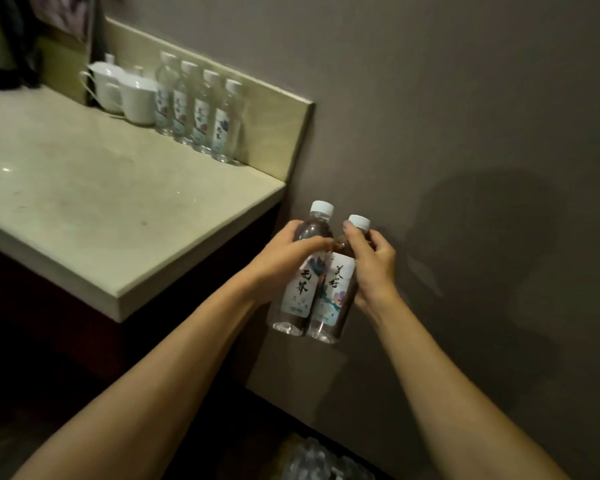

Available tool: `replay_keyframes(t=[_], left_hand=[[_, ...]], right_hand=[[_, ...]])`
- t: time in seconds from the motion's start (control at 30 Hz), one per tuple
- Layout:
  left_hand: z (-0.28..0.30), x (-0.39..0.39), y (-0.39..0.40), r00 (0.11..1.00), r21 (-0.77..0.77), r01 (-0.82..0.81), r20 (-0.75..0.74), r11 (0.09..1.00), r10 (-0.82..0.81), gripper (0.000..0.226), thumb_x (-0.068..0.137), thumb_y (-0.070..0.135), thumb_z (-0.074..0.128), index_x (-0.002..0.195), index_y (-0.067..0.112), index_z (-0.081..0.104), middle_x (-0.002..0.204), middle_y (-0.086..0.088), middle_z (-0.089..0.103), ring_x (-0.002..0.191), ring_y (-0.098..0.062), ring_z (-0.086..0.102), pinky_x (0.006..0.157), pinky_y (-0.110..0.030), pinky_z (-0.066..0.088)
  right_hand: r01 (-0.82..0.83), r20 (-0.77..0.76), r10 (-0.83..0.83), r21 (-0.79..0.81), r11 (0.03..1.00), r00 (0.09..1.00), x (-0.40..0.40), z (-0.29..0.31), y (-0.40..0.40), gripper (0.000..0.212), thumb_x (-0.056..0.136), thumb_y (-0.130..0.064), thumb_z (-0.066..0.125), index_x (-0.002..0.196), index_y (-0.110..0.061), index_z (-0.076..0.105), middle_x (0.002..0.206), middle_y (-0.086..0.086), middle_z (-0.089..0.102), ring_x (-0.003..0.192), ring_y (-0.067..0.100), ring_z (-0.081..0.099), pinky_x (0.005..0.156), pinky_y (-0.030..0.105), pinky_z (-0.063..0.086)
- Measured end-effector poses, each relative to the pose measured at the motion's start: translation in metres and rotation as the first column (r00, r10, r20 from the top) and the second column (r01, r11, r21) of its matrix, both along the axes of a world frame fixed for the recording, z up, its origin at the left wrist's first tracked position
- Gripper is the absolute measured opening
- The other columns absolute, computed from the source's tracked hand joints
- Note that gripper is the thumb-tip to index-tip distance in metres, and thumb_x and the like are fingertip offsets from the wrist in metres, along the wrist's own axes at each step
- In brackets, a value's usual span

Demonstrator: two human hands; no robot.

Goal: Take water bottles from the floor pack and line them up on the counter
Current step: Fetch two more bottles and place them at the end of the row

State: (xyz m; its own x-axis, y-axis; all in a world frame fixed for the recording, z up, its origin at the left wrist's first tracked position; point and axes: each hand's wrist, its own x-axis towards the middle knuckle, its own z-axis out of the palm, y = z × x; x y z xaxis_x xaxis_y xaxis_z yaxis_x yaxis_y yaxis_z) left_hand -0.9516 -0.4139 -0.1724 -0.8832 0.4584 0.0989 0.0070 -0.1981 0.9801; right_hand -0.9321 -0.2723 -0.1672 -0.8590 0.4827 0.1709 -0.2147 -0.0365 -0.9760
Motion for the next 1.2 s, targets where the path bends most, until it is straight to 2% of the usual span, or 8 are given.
replay_keyframes(t=[0.2, 0.33, 0.43, 0.6, 0.73, 0.83, 1.07, 1.2], left_hand=[[0.02, -0.017, -0.02, 0.999, 0.032, -0.016, -0.05, 0.999, 0.018, 0.042, 0.087, 0.016, 0.066, 0.125, 0.013, 0.05, 0.116, -0.018, 0.062, 0.102, -0.029, 0.066, 0.085, -0.04, 0.055], [0.044, -0.026, -0.038, 0.987, 0.043, -0.091, -0.129, 0.995, 0.096, 0.038, 0.089, 0.015, 0.063, 0.125, 0.01, 0.05, 0.108, -0.01, 0.064, 0.092, -0.017, 0.066, 0.076, -0.029, 0.054], [0.056, -0.034, -0.048, 0.988, 0.055, -0.085, -0.126, 0.995, 0.091, 0.043, 0.089, 0.016, 0.065, 0.128, 0.008, 0.05, 0.117, -0.015, 0.065, 0.101, -0.024, 0.069, 0.087, -0.039, 0.055], [0.072, -0.043, -0.067, 0.974, 0.035, -0.029, -0.225, 0.999, 0.036, 0.055, 0.083, 0.024, 0.072, 0.132, 0.015, 0.047, 0.118, -0.018, 0.064, 0.105, -0.029, 0.068, 0.088, -0.042, 0.057], [0.082, -0.055, -0.08, 0.964, -0.019, -0.029, -0.264, 0.999, 0.023, 0.037, 0.088, 0.021, 0.065, 0.119, 0.031, 0.049, 0.112, -0.006, 0.067, 0.095, -0.012, 0.071, 0.073, -0.024, 0.057], [0.083, -0.072, -0.092, 0.958, -0.016, -0.069, -0.281, 0.998, 0.061, 0.044, 0.087, 0.018, 0.067, 0.127, 0.022, 0.047, 0.111, -0.003, 0.068, 0.097, -0.01, 0.07, 0.079, -0.025, 0.056], [0.07, -0.132, -0.134, 0.94, -0.025, -0.107, -0.327, 0.994, 0.093, 0.043, 0.086, 0.005, 0.068, 0.125, 0.013, 0.051, 0.115, -0.006, 0.067, 0.105, -0.015, 0.067, 0.079, -0.023, 0.057], [0.064, -0.168, -0.157, 0.947, -0.031, -0.035, -0.321, 0.999, 0.023, 0.04, 0.086, 0.002, 0.067, 0.121, 0.013, 0.053, 0.114, -0.005, 0.067, 0.104, -0.013, 0.067, 0.077, -0.023, 0.057]], right_hand=[[-0.064, -0.05, 0.064, -0.004, 0.998, 0.997, -0.02, 0.022, -0.015, 0.012, 0.086, -0.017, 0.07, 0.081, -0.012, 0.06, 0.066, 0.004, 0.062, 0.061, 0.019, 0.061, 0.066, 0.039, 0.052], [-0.121, -0.117, 0.122, 0.01, 0.993, 0.986, -0.041, 0.042, -0.032, 0.012, 0.086, -0.016, 0.07, 0.081, -0.011, 0.061, 0.07, 0.007, 0.064, 0.067, 0.024, 0.062, 0.071, 0.044, 0.054], [-0.149, -0.178, 0.146, -0.006, 0.989, 0.973, -0.053, 0.051, -0.041, 0.013, 0.084, -0.017, 0.072, 0.077, -0.011, 0.063, 0.073, 0.011, 0.066, 0.071, 0.028, 0.063, 0.076, 0.051, 0.053], [-0.2, -0.217, 0.194, -0.005, 0.98, 0.957, -0.062, 0.059, -0.055, 0.009, 0.086, -0.017, 0.071, 0.081, -0.01, 0.069, 0.078, 0.012, 0.069, 0.074, 0.027, 0.065, 0.076, 0.046, 0.056], [-0.196, -0.24, 0.2, 0.037, 0.98, 0.95, -0.077, 0.067, -0.065, 0.011, 0.087, -0.019, 0.07, 0.087, -0.008, 0.07, 0.086, 0.015, 0.071, 0.078, 0.027, 0.066, 0.079, 0.047, 0.056], [-0.176, -0.236, 0.195, 0.102, 0.979, 0.952, -0.092, 0.07, -0.076, 0.021, 0.085, -0.027, 0.072, 0.095, -0.009, 0.07, 0.094, 0.015, 0.072, 0.086, 0.028, 0.067, 0.086, 0.053, 0.054], [-0.139, -0.249, 0.187, 0.201, 0.97, 0.95, -0.135, 0.066, -0.119, 0.021, 0.091, -0.029, 0.065, 0.103, -0.012, 0.067, 0.103, 0.012, 0.071, 0.099, 0.028, 0.067, 0.09, 0.043, 0.053], [-0.091, -0.248, 0.133, 0.175, 0.98, 0.96, -0.155, 0.06, -0.147, 0.015, 0.094, -0.026, 0.061, 0.097, -0.013, 0.065, 0.093, 0.006, 0.069, 0.087, 0.02, 0.065, 0.082, 0.038, 0.053]])
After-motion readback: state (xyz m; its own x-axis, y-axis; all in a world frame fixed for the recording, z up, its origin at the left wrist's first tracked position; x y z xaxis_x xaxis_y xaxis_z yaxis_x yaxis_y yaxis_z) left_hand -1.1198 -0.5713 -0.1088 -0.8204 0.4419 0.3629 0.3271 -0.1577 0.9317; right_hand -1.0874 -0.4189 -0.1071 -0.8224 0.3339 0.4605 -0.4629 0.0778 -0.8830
